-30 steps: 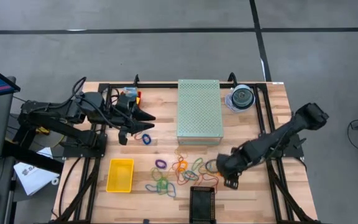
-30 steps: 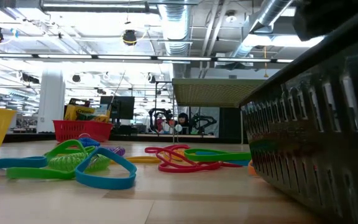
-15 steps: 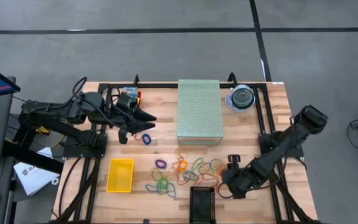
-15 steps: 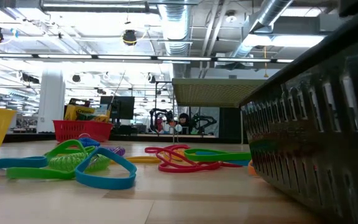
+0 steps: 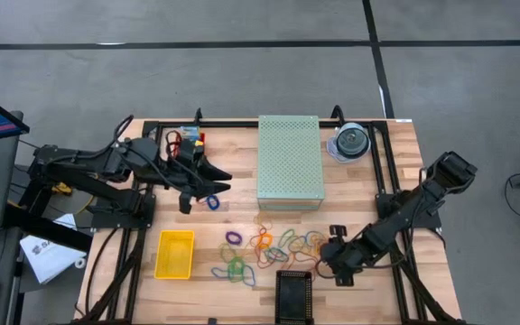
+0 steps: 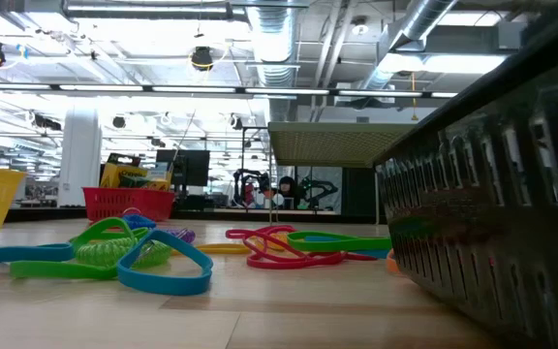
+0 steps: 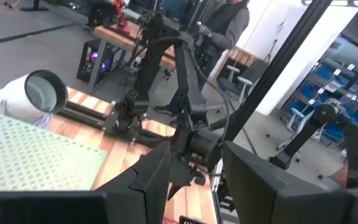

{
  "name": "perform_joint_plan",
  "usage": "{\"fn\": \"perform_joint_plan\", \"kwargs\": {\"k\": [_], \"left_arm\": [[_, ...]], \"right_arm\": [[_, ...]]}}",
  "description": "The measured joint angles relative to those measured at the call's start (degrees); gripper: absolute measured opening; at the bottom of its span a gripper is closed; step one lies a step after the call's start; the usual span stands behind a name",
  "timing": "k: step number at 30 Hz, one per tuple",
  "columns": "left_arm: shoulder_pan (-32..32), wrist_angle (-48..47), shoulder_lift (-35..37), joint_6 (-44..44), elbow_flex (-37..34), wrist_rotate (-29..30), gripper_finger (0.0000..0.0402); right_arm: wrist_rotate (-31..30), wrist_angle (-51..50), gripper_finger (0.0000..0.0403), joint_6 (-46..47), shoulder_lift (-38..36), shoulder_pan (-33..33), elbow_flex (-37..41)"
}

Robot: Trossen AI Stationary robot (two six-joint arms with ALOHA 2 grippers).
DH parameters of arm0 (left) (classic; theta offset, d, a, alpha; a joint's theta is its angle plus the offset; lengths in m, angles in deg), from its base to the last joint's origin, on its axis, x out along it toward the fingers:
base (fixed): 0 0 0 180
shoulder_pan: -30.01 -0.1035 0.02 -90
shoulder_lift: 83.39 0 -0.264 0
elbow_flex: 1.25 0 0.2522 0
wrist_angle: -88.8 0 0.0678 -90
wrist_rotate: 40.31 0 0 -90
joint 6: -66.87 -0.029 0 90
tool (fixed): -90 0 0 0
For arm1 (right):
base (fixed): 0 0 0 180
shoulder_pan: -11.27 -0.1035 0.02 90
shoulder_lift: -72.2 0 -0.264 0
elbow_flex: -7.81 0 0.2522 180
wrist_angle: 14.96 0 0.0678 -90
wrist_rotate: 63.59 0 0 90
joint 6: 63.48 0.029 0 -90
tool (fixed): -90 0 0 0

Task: Pick & Place Office Desk Supplies
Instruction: Put the orange spring keychain into the black bin

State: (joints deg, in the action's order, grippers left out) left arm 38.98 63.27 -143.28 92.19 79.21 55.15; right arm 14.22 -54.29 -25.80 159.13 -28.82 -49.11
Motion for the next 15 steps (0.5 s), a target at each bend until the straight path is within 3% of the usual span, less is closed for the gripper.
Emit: {"fn": "perform_joint_plan", "kwargs": {"k": [15], "left_arm": [[0.0,0.3,-0.3,0.5,0.1,0.2,0.0142]], "right_arm": [[1.6,7.1,0.0169,0.9,0.1,1.9,4.5]]}}
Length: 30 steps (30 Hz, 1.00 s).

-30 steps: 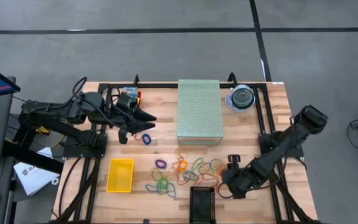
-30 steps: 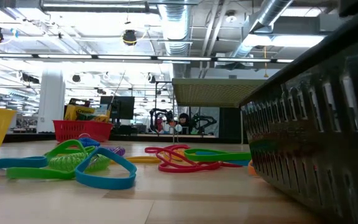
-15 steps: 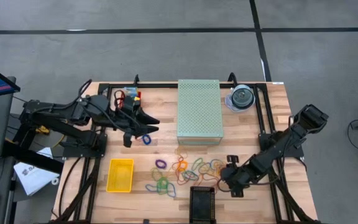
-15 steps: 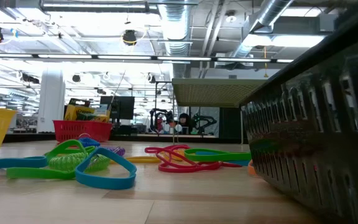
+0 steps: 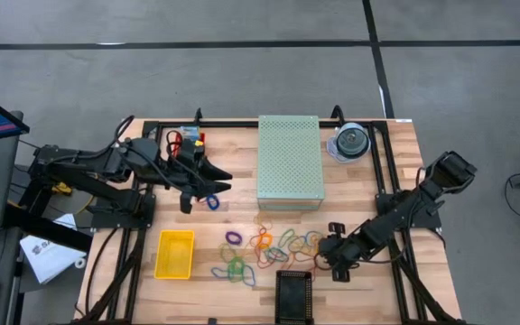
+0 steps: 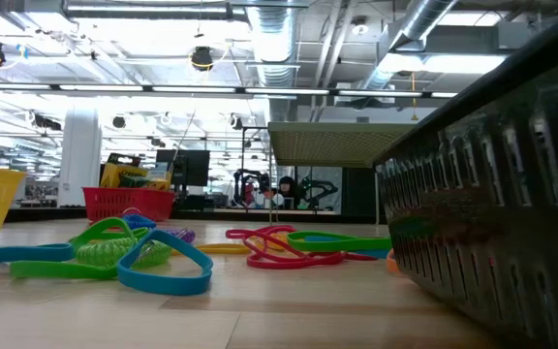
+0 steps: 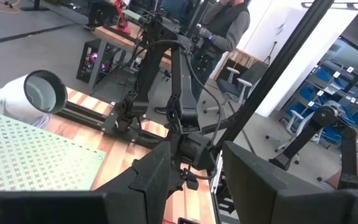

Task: Pick & Place Office Desk Supplies
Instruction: Put the orange spring keychain into the black bin

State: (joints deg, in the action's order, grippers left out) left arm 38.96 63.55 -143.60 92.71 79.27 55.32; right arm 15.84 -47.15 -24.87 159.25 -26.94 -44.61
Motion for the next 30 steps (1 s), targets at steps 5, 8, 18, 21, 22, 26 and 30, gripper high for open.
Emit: {"fn": "perform_joint_plan", "kwargs": {"k": [5,8,18,21,22,26,30], "left_arm": [[0.0,0.0,0.0,0.0,0.0,0.0,0.014],[0.0,0.0,0.0,0.1,0.0,0.1,0.0137],[0.0,0.0,0.0,0.6,0.0,0.1,0.0135],[0.0,0.0,0.0,0.6,0.0,0.1,0.0133],[0.0,0.0,0.0,0.6,0.0,0.1,0.0133],[0.0,0.0,0.0,0.6,0.0,0.1,0.0131],[0.0,0.0,0.0,0.6,0.0,0.1,0.0131]], "right_arm": [[1.4,2.1,0.0161,0.4,2.3,0.0,0.0],[0.9,2.5,0.0155,0.4,3.9,-0.1,-0.2],[-0.1,2.3,0.0122,2.3,5.3,0.0,-0.3],[-0.2,1.3,0.0098,4.5,5.4,0.0,-0.3],[-0.3,1.0,0.0088,5.0,5.4,0.0,-0.3],[-0.1,0.4,0.0044,6.0,5.1,0.0,-0.2],[1.1,-0.5,0.001,7.0,3.7,-0.1,-0.1]]}}
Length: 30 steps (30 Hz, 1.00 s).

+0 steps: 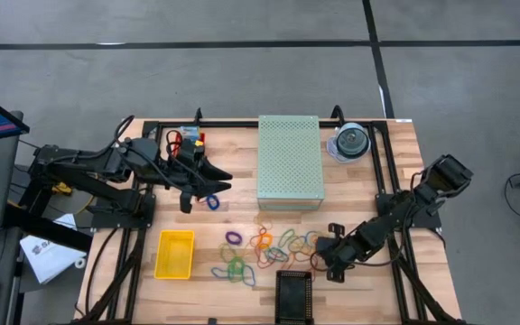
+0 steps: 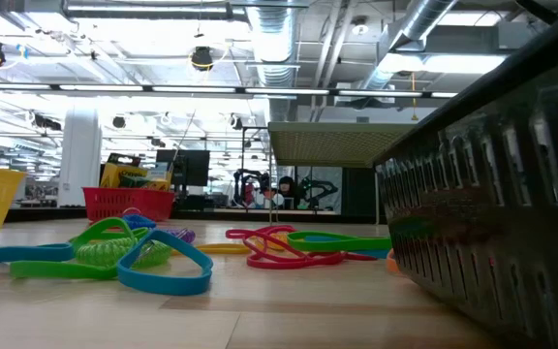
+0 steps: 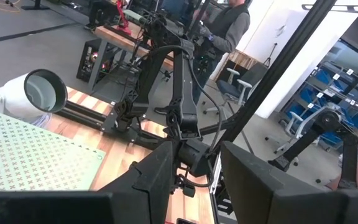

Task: Pick & Place Office Desk Supplies
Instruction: Put the orange spring keychain into the black bin

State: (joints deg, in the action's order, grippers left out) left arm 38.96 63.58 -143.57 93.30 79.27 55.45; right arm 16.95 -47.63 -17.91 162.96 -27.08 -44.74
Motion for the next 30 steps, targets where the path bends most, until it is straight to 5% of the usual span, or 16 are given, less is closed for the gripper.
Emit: {"fn": "perform_joint_plan", "kwargs": {"k": [14,30], "left_arm": [[0.0,0.0,0.0,-0.5,0.0,0.0,0.0131],[0.0,-0.1,0.0,-2.2,0.0,0.0,0.0131]], "right_arm": [[4.5,-13.4,0.0003,4.3,-11.3,-2.1,-5.1],[11.1,-12.7,0.0001,2.5,-24.8,0.1,-19.1]]}}
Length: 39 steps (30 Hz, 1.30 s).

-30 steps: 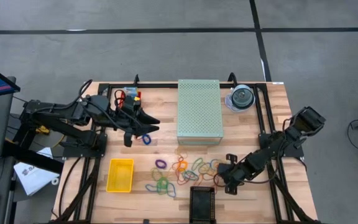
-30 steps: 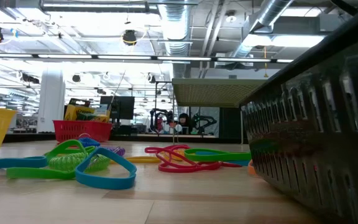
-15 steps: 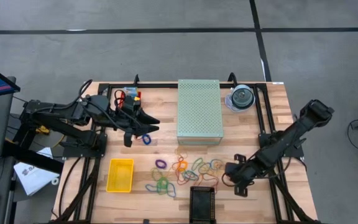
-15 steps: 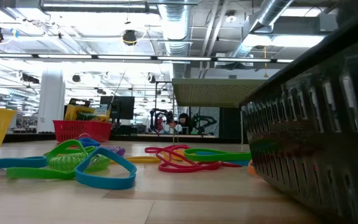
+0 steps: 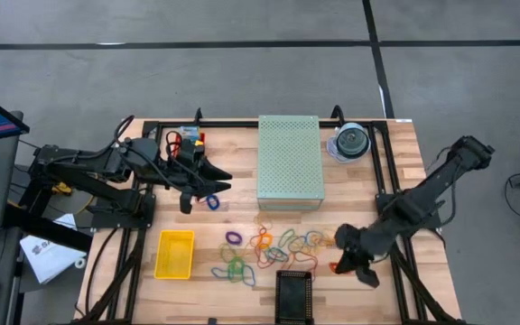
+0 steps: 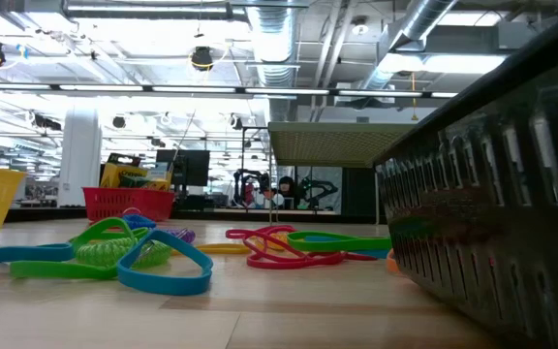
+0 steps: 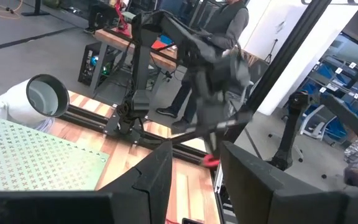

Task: Pick & Place Office Desk Supplies
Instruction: Put the orange spring keychain into the black bin

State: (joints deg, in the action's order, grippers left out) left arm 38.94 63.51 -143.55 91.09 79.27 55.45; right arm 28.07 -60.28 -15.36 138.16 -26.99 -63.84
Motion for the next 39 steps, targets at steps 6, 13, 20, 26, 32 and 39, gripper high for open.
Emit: {"fn": "perform_joint_plan", "kwargs": {"k": [6,13,20,26,32,39], "left_arm": [[0.2,0.0,0.0,-0.4,0.0,0.0,0.0131],[2.4,0.0,0.0,-0.4,0.0,0.0,0.0131],[4.4,-0.1,0.0,0.0,0.0,0.0,0.0131],[4.7,-0.1,0.0,1.0,0.0,0.0,0.0131],[4.7,-0.7,0.0,1.5,0.0,0.0,0.0131],[4.6,-1.2,0.0,1.6,0.0,0.3,0.0131]], "right_arm": [[-0.2,13.8,0.0,-3.6,-5.0,4.4,-1.3],[3.9,24.8,0.0,-5.2,-4.1,8.2,-1.3],[12.0,25.9,0.0,-2.5,2.4,7.3,-1.3],[18.7,31.8,0.0,-0.4,9.5,6.2,-1.3],[22.8,28.8,0.0,-1.8,16.3,7.0,-1.2],[27.0,33.8,0.0,-2.2,25.2,9.5,-1.2]]}}
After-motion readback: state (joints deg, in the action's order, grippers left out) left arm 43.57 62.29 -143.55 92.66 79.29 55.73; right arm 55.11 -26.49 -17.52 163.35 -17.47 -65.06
